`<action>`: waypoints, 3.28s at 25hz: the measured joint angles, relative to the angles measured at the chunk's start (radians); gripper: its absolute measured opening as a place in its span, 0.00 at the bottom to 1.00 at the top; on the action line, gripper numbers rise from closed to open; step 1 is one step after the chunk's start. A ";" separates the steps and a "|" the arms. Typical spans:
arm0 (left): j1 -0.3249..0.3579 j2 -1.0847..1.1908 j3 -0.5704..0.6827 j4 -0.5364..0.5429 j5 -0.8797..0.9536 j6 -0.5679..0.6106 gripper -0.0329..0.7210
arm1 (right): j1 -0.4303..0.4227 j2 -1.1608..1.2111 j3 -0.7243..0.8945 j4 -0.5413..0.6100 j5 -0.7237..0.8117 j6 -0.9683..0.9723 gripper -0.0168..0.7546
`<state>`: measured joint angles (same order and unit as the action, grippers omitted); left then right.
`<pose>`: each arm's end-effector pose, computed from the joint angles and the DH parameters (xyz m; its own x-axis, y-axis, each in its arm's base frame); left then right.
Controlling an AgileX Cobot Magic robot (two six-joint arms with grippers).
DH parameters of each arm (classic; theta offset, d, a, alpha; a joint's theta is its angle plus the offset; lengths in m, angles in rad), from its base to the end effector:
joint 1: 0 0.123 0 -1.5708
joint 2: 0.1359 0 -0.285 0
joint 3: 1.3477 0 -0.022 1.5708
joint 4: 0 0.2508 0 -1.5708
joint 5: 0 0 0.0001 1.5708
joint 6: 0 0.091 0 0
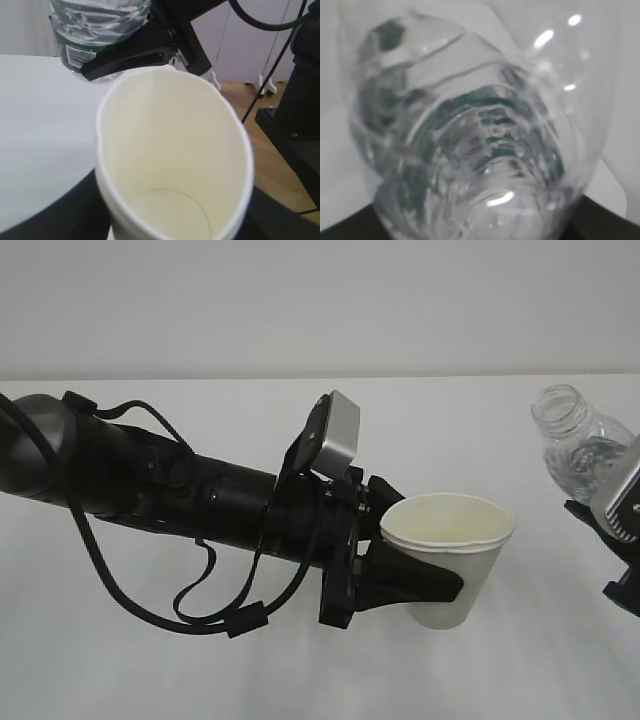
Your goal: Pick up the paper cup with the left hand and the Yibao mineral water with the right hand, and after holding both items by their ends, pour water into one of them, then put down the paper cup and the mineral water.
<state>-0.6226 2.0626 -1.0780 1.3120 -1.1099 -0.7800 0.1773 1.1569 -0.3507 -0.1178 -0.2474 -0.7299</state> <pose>0.2649 -0.2871 0.1526 -0.0872 0.2173 -0.9722 0.9871 -0.1124 -0.1137 0.2022 0.0389 0.2069 -0.1474 -0.7854 -0.6012 -0.4692 0.5906 -0.6565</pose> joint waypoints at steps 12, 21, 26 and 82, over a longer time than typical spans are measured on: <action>-0.026 0.000 0.000 0.004 0.000 0.000 0.60 | 0.000 0.000 0.000 0.000 0.002 -0.073 0.55; -0.030 0.000 0.000 0.004 0.020 0.000 0.60 | 0.000 0.000 0.000 0.002 0.032 -0.172 0.55; -0.030 0.000 0.000 0.000 0.021 0.000 0.60 | 0.000 0.000 -0.005 0.003 0.038 -0.213 0.55; -0.030 0.000 0.000 0.013 0.021 -0.014 0.60 | 0.000 0.000 -0.100 0.012 0.177 -0.567 0.55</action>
<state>-0.6526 2.0626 -1.0780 1.3251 -1.0886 -0.7937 0.1773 1.1569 -0.4508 -0.1057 -0.0709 -1.2965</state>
